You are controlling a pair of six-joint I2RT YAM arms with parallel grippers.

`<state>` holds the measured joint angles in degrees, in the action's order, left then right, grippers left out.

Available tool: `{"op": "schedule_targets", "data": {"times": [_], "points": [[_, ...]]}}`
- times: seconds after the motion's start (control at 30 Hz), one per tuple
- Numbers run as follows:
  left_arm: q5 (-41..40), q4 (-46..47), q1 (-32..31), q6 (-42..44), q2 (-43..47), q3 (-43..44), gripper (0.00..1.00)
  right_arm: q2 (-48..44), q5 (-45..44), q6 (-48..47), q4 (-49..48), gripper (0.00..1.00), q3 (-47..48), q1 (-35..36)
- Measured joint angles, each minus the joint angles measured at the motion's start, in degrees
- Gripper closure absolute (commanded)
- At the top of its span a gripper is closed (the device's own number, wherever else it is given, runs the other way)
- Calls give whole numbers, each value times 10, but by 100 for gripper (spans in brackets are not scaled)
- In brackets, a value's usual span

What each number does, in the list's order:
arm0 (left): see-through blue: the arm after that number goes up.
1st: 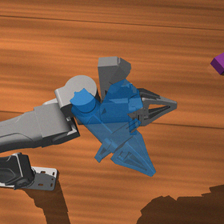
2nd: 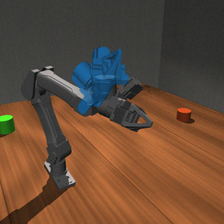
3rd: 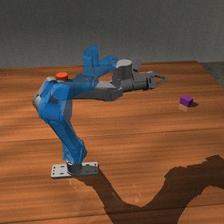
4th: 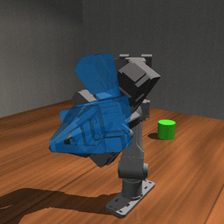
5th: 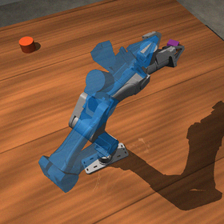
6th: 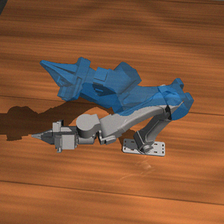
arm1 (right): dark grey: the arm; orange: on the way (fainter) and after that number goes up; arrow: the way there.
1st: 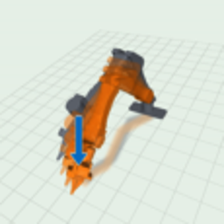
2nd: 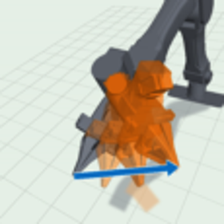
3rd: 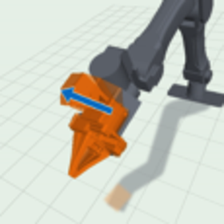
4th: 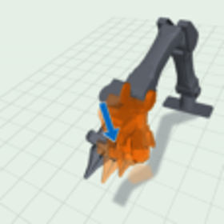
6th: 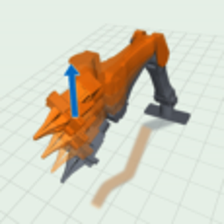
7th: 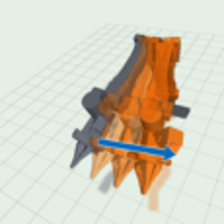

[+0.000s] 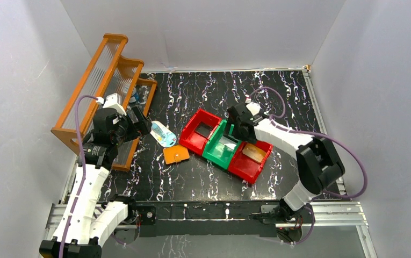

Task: Take the credit cards out of the card holder

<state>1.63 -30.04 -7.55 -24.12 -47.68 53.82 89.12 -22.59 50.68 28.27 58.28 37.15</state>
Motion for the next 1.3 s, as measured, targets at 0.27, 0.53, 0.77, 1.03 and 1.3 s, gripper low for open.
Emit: {"op": "schedule_targets", "data": {"times": [0.27, 0.53, 0.77, 1.03, 1.3], "points": [[8, 0, 0, 1, -10, -3, 2, 127, 28, -98, -14, 2, 142, -59], [15, 0, 0, 3, -30, -5, 2, 252, 38, -152, -9, 1, 269, -79], [28, 8, 0, 3, -44, -19, 2, 276, 42, -187, 7, 2, 319, -82], [29, 13, 0, -11, -81, -46, 2, 228, 61, -215, 21, 2, 301, -83], [-28, 13, 0, -39, -64, -46, 2, 63, 167, -238, -29, 5, 217, -79]]}}
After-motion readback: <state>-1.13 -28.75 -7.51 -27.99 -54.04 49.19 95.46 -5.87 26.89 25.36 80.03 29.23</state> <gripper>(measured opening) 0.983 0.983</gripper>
